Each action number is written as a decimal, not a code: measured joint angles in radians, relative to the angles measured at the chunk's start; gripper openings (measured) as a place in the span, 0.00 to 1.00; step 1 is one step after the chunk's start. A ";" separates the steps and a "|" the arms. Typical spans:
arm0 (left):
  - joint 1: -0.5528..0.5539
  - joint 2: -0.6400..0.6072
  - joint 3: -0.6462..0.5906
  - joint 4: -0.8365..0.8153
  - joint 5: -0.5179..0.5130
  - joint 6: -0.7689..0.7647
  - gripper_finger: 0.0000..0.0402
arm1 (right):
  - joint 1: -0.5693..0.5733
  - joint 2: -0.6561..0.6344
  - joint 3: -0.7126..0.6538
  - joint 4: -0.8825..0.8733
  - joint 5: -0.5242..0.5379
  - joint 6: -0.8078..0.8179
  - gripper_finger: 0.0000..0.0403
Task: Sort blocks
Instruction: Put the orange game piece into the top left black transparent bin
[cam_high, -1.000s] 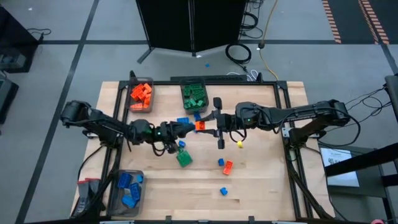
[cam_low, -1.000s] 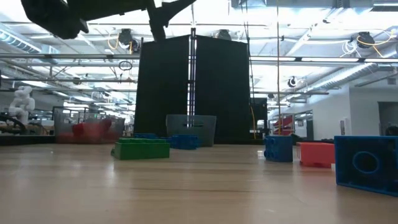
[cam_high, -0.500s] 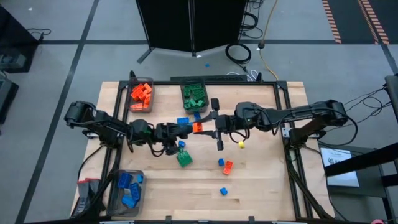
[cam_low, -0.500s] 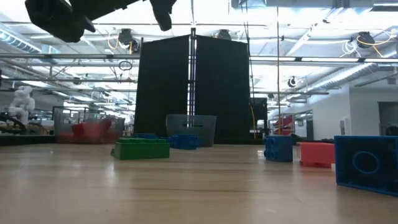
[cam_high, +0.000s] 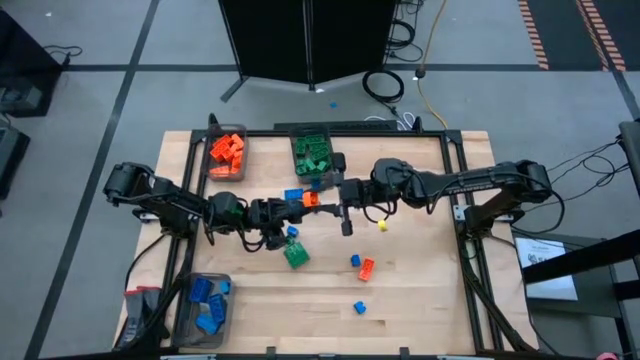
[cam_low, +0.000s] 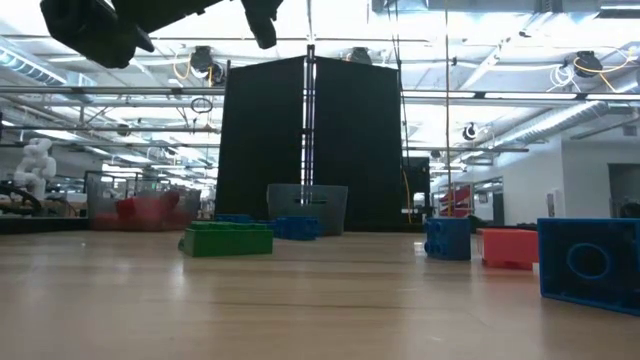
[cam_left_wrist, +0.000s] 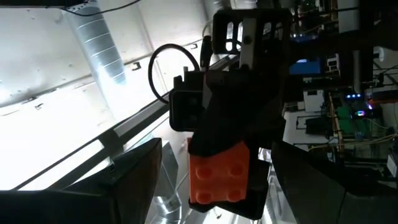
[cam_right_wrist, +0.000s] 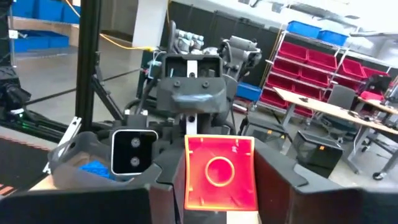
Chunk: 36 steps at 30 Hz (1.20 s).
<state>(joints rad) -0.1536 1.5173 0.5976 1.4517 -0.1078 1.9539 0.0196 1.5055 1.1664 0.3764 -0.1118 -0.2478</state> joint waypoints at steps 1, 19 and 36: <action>0.001 0.000 0.000 0.000 0.000 0.001 0.75 | 0.000 0.000 0.000 0.003 -0.002 0.000 0.29; 0.003 0.000 0.000 0.005 0.023 0.000 0.75 | 0.000 0.032 0.000 0.017 -0.043 0.057 0.29; 0.002 -0.001 0.000 -0.037 -0.028 -0.020 0.31 | 0.000 0.032 0.000 -0.009 -0.046 0.095 0.29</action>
<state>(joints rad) -0.1513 1.5162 0.5972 1.4151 -0.1361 1.9340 0.0193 1.5372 1.1660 0.3678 -0.1574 -0.1523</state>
